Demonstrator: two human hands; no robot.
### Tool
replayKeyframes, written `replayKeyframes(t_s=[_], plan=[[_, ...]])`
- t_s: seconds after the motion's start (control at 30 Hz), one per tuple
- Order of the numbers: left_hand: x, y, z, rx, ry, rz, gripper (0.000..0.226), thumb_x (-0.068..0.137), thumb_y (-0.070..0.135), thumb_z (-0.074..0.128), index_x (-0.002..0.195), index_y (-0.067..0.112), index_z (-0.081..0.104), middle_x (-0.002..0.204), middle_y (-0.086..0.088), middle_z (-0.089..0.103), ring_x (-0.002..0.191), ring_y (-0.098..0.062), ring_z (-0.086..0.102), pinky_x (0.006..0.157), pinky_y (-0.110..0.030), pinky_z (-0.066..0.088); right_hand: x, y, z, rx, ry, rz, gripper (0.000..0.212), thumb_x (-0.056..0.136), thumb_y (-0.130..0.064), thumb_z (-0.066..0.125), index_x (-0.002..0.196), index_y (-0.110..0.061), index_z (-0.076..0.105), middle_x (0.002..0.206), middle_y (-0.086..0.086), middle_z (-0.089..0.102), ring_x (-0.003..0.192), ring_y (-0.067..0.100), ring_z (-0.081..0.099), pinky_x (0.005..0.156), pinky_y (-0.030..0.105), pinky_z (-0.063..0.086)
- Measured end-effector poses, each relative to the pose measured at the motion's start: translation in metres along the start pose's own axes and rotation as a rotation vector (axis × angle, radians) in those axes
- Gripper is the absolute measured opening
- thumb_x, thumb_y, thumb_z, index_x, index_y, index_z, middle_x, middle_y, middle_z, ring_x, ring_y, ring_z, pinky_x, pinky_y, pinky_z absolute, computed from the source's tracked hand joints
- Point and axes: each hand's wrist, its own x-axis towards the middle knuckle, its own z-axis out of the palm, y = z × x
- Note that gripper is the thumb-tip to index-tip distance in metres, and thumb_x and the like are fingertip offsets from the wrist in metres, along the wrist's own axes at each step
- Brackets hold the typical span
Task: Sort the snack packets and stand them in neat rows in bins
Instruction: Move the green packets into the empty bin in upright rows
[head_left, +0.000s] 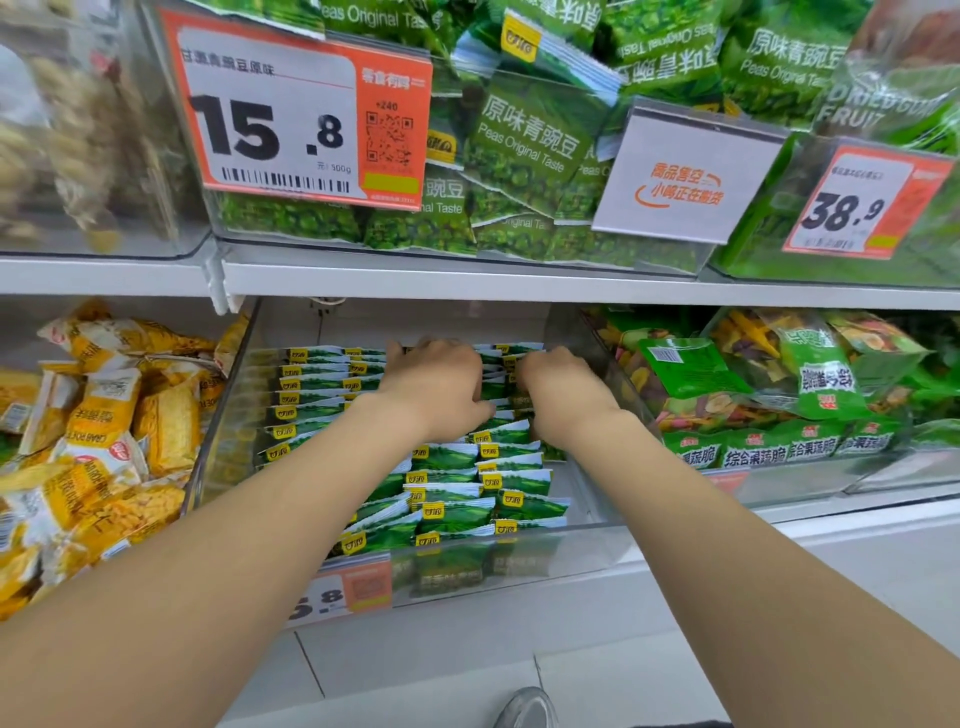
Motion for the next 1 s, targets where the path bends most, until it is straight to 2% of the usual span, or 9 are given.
replayKeyframes(t_s=[0.1,0.23,0.37,0.47,0.6,0.7,0.8,0.87,1.0], plan=[[-0.002,0.002,-0.001,-0.04,-0.018,-0.015,0.053,0.094,0.066,0.054,0.08,0.019,0.072,0.092,0.001,0.06,0.098,-0.025,0.054,0.103,-0.053,0.037,0.0,-0.001,-0.002,-0.007,-0.051,-0.014,0.039,0.093,0.005,0.068,0.128,-0.005,0.054,0.134,0.02,0.049,0.114,0.04,0.06,0.094,0.045,0.054],[-0.008,0.001,-0.001,0.024,-0.121,0.019,0.067,0.073,0.09,0.058,0.094,0.027,0.068,0.11,0.004,0.053,0.115,-0.023,0.045,0.109,-0.057,0.034,0.003,0.002,-0.009,0.003,-0.152,-0.03,0.044,0.093,0.002,0.07,0.133,-0.007,0.052,0.136,0.017,0.046,0.108,0.035,0.057,0.095,0.043,0.054],[-0.01,0.002,0.003,0.057,-0.11,0.033,0.07,0.069,0.09,0.065,0.101,0.027,0.067,0.116,0.003,0.052,0.124,-0.026,0.045,0.11,-0.059,0.034,-0.003,0.0,-0.004,-0.033,-0.182,-0.049,0.044,0.092,0.005,0.07,0.131,-0.005,0.052,0.13,0.017,0.049,0.112,0.036,0.059,0.093,0.043,0.053],[-0.013,0.002,0.005,0.051,-0.098,0.034,0.068,0.071,0.088,0.066,0.102,0.027,0.067,0.117,0.003,0.052,0.126,-0.026,0.044,0.11,-0.059,0.034,-0.009,-0.001,-0.001,-0.032,-0.176,-0.061,0.031,0.091,0.006,0.069,0.111,-0.009,0.051,0.124,0.016,0.052,0.101,0.032,0.058,0.083,0.04,0.051],[-0.017,-0.002,0.008,0.034,-0.078,0.038,0.069,0.071,0.089,0.064,0.103,0.028,0.065,0.119,0.004,0.053,0.124,-0.026,0.045,0.109,-0.059,0.035,-0.017,0.0,-0.001,-0.057,0.042,-0.045,0.028,0.089,0.012,0.062,0.085,-0.009,0.043,0.11,0.018,0.053,0.09,0.037,0.062,0.073,0.041,0.049],[-0.019,-0.002,0.01,0.031,-0.068,0.036,0.069,0.071,0.09,0.063,0.104,0.029,0.063,0.121,0.004,0.054,0.124,-0.026,0.046,0.107,-0.057,0.035,-0.018,0.001,0.0,-0.04,0.095,-0.021,0.028,0.087,0.015,0.061,0.087,-0.007,0.043,0.091,0.013,0.045,0.084,0.038,0.058,0.07,0.04,0.045],[-0.02,-0.001,0.011,0.024,-0.063,0.035,0.067,0.072,0.088,0.064,0.103,0.029,0.063,0.121,0.004,0.054,0.124,-0.026,0.045,0.105,-0.056,0.035,-0.014,0.003,0.003,-0.01,0.105,-0.013,0.033,0.087,0.011,0.067,0.082,-0.008,0.04,0.084,0.009,0.038,0.084,0.038,0.058,0.07,0.04,0.046],[-0.019,-0.001,0.011,0.019,-0.066,0.034,0.066,0.073,0.087,0.065,0.103,0.029,0.064,0.121,0.004,0.053,0.126,-0.026,0.044,0.106,-0.056,0.034,-0.013,0.003,0.003,-0.014,0.116,0.007,0.035,0.088,0.006,0.072,0.083,-0.008,0.041,0.088,0.01,0.043,0.092,0.039,0.064,0.071,0.039,0.047],[-0.018,0.001,0.008,0.022,-0.094,0.025,0.067,0.073,0.086,0.067,0.103,0.026,0.067,0.123,0.002,0.052,0.128,-0.028,0.043,0.11,-0.06,0.033,-0.012,-0.004,-0.003,-0.105,0.082,0.021,0.024,0.092,0.013,0.059,0.106,-0.006,0.054,0.118,0.02,0.058,0.104,0.04,0.063,0.078,0.042,0.048]])
